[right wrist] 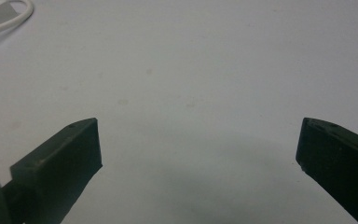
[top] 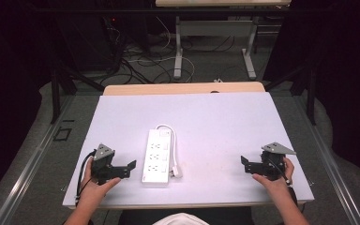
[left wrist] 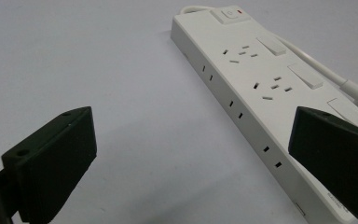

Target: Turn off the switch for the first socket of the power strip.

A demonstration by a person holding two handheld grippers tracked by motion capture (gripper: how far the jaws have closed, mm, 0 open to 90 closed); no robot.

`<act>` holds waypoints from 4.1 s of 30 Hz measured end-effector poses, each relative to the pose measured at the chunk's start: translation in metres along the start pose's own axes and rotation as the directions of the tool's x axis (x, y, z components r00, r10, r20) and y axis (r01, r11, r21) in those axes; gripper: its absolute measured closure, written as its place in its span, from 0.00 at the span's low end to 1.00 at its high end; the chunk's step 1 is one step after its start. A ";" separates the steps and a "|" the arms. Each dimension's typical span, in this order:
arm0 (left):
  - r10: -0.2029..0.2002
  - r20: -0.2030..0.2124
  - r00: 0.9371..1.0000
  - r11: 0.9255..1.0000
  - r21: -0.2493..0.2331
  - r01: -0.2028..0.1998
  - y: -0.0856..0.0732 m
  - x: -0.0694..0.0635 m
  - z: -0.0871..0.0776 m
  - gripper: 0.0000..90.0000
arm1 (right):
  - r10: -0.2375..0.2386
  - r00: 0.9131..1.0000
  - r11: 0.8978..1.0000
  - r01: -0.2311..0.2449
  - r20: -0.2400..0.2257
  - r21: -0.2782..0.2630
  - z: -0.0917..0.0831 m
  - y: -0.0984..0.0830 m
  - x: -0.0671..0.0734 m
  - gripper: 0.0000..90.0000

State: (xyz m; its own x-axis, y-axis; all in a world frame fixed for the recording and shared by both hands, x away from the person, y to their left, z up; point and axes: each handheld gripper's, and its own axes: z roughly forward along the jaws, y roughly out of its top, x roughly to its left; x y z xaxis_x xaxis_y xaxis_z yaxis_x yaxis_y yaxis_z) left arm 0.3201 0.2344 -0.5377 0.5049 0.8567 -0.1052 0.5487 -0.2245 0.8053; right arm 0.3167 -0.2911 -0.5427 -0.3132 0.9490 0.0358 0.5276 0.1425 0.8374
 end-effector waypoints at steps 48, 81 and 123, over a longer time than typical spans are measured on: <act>0.088 0.052 0.995 0.995 0.031 -0.089 0.075 -0.027 0.006 0.25 | -0.013 0.999 1.000 0.014 -0.045 0.019 0.009 0.001 0.005 0.08; 0.118 0.056 0.991 0.991 0.052 -0.121 0.115 -0.042 0.017 0.37 | -0.020 0.997 0.999 0.021 -0.069 0.024 0.010 0.000 0.006 0.12; 0.004 0.110 0.994 0.984 0.178 -0.024 0.126 -0.063 0.048 0.68 | -0.018 0.996 0.999 0.021 -0.084 0.033 0.011 0.000 0.006 0.16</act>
State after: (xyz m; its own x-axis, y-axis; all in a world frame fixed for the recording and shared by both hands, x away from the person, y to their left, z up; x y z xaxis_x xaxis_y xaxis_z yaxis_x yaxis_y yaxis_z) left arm 0.3893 0.1294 -0.4571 0.5777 0.7994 -0.1653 0.6460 -0.3239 0.6912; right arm 0.3234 -0.2824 -0.5480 -0.3877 0.9194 0.0663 0.5464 0.1713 0.8198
